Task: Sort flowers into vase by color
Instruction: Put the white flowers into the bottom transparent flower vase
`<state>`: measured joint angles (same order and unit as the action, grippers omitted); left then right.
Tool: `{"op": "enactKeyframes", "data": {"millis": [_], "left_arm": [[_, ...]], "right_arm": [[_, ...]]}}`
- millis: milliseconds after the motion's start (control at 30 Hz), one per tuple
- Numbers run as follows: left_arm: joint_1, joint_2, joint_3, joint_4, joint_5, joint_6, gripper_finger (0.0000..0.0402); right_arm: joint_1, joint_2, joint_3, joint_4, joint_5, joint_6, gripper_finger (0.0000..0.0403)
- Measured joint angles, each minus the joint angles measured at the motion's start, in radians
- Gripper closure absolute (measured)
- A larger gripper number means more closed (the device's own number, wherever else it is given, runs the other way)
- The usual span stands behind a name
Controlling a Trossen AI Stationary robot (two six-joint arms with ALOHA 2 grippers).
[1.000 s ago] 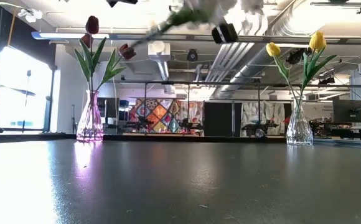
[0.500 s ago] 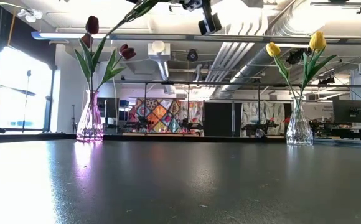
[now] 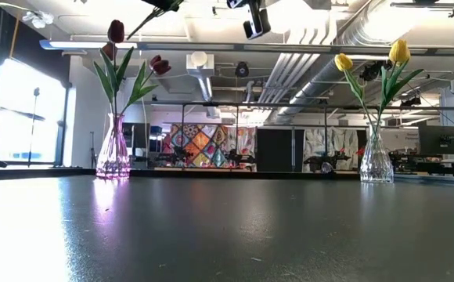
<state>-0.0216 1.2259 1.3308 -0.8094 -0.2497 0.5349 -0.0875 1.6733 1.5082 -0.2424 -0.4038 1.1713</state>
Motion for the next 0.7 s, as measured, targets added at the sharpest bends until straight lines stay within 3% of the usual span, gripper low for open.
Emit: {"op": "enactKeyframes", "data": {"millis": [500,700], "left_arm": [[0.0,0.0,0.0,0.0,0.003,-0.002,0.0387],[0.012,-0.001,0.0,-0.007,-0.025,-0.081,0.0396]], "right_arm": [[0.0,0.0,0.0,0.04,0.01,0.031,0.04],[0.006,0.0,0.0,0.051,0.116,-0.042,0.0384]]}}
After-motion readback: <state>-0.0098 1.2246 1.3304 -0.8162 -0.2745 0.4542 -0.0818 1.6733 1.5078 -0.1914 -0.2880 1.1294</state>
